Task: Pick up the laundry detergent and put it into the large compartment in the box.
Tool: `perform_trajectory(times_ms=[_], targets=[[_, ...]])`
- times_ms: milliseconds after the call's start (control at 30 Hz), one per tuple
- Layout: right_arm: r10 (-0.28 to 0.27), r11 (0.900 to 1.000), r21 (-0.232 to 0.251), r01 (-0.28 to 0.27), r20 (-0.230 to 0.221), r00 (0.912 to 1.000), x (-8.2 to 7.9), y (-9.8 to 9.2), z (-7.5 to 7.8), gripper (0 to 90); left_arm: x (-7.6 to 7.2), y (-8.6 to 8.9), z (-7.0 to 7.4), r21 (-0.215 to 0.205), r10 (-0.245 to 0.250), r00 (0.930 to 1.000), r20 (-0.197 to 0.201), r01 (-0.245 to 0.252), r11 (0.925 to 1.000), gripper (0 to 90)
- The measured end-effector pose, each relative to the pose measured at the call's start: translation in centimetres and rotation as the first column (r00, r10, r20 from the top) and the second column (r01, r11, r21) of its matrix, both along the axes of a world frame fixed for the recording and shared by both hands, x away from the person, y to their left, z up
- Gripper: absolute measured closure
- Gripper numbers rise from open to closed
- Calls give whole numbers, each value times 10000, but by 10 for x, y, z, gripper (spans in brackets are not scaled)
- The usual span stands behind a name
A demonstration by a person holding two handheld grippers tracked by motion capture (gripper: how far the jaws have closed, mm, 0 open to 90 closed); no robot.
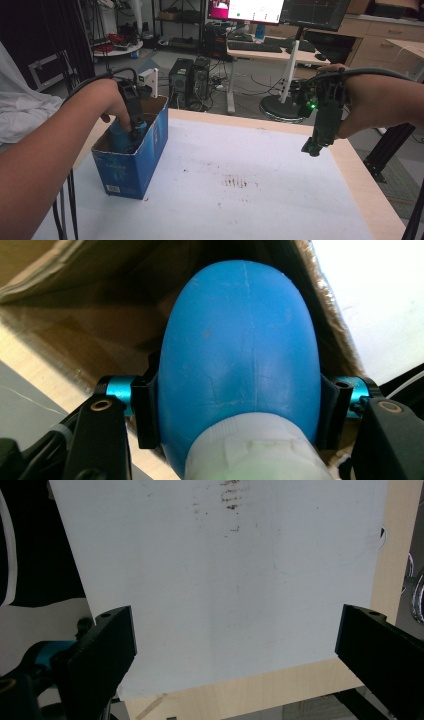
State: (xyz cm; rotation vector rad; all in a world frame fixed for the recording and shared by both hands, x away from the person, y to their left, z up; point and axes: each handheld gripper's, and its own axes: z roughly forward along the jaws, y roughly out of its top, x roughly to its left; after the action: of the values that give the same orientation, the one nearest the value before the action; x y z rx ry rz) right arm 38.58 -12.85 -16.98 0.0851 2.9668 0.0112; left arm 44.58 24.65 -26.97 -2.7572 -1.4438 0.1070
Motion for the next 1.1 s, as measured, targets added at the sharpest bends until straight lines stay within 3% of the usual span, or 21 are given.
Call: perform_trajectory(times_ms=[133,200,267,367,933,1100], targets=[[2,10000,-10,-2,-2,10000,1,1,-2,20,0,1,-9,89,-160,9999,-34,160,9998,378],[-11,10000,-31,11,-13,10000,1,1,-3,20,-1,1,-13,153,-504,9986,-154,507,9986,378],[18,10000,-18,-18,-35,10000,1,1,-4,20,-1,1,-15,12,-748,9972,21,748,9972,377],[-78,10000,-45,77,-63,10000,1,1,-4,20,0,-1,-15,-29,-1500,9887,21,1500,9887,377],[-86,10000,20,87,-74,9999,-1,0,-5,20,2,2,-15,-2,-1497,9887,70,1497,9887,372],[-74,10000,-4,74,-86,9999,-2,-1,-5,20,2,2,-12,-104,-1420,9897,174,1422,9898,313]])
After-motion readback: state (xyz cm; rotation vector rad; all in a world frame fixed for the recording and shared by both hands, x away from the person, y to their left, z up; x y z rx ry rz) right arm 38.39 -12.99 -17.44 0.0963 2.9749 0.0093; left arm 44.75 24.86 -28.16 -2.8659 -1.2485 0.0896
